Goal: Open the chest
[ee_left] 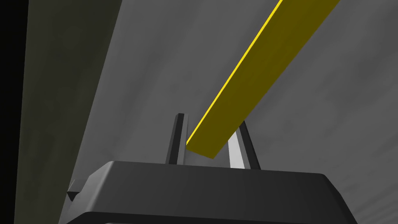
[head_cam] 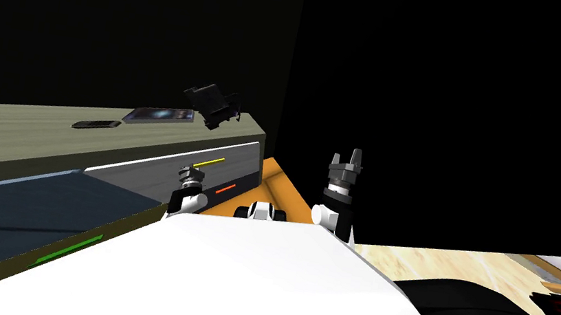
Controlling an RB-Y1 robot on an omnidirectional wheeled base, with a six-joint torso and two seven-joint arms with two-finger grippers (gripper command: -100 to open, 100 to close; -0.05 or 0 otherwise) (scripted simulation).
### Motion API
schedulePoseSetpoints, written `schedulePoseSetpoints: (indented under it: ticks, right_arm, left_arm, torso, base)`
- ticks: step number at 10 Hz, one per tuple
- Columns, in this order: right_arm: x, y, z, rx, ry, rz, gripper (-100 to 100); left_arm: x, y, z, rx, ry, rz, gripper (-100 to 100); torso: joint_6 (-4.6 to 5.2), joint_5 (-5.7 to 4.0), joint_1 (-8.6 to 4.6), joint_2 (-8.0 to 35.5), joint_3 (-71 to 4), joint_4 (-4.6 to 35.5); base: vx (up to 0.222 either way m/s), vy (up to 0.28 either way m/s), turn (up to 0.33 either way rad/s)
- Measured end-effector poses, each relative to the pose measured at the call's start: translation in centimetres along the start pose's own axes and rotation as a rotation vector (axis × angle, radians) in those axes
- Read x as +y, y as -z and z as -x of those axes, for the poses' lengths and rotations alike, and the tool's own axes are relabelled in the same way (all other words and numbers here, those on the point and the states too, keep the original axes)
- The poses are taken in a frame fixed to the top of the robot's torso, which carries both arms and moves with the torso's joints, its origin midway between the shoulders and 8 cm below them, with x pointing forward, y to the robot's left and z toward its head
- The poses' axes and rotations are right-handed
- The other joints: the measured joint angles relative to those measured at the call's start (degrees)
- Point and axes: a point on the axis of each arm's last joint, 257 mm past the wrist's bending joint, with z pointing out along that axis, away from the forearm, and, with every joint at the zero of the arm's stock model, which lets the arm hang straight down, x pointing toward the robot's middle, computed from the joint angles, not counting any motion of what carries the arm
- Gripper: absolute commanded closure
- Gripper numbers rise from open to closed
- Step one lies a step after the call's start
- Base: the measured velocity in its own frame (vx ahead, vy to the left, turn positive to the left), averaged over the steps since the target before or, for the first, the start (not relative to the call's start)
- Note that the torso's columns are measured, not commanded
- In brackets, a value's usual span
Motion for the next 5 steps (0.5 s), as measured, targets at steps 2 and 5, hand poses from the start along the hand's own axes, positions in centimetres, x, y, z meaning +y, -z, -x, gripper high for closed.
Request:
schedulePoseSetpoints:
  ticks: [2,5]
  right_arm:
    - [0.0,0.0,0.0,0.0,0.0,0.0,0]
    - [0.0,0.0,0.0,0.0,0.0,0.0,0]
  left_arm:
    - [0.1,0.7,-0.2,0.026,0.0,0.003,100]
    - [0.5,1.8,-0.6,0.05,0.002,0.017,100]
  torso:
    - [0.14,0.18,0.14,0.25,0.21,-0.01]
    - [0.21,0.21,0.23,0.17,0.16,-0.01]
  base:
    - [0.053,-0.042,0.143]
    - [-0.008,-0.033,0.053]
